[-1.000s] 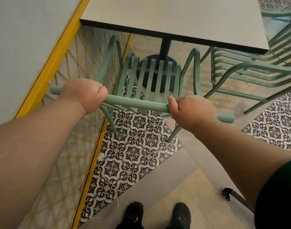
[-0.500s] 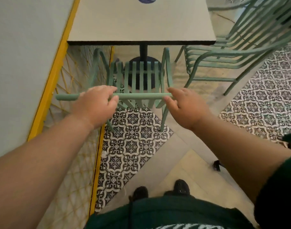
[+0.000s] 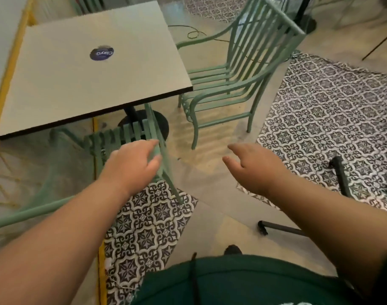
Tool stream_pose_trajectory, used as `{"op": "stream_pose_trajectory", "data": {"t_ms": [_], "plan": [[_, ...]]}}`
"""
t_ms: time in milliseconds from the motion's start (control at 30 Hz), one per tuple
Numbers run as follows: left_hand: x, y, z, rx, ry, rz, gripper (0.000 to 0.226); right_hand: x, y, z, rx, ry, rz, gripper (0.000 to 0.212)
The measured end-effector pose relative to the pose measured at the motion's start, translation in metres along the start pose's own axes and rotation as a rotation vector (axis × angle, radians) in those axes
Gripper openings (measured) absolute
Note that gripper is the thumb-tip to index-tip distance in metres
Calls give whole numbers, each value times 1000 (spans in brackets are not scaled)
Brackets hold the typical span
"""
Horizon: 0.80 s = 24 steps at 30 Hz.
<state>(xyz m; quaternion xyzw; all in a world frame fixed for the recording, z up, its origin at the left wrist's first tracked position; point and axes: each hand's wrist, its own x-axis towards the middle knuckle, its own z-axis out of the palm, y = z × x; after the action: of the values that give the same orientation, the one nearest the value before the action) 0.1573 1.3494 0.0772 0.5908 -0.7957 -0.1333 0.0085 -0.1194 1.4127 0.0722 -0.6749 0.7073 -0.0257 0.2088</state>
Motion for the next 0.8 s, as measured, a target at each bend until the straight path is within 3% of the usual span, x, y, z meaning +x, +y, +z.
{"op": "stream_pose_trajectory", "data": {"t_ms": [333,567,800], "plan": [[175,93,5,36,-52,172,53,96,122,-63,-16,32,150,55],[337,145,-25,42,-28,279,53,195,183,-124,46,151,247,56],[470,240,-39,31,-4,373,53,266,281,-200,34,239,267,57]]}}
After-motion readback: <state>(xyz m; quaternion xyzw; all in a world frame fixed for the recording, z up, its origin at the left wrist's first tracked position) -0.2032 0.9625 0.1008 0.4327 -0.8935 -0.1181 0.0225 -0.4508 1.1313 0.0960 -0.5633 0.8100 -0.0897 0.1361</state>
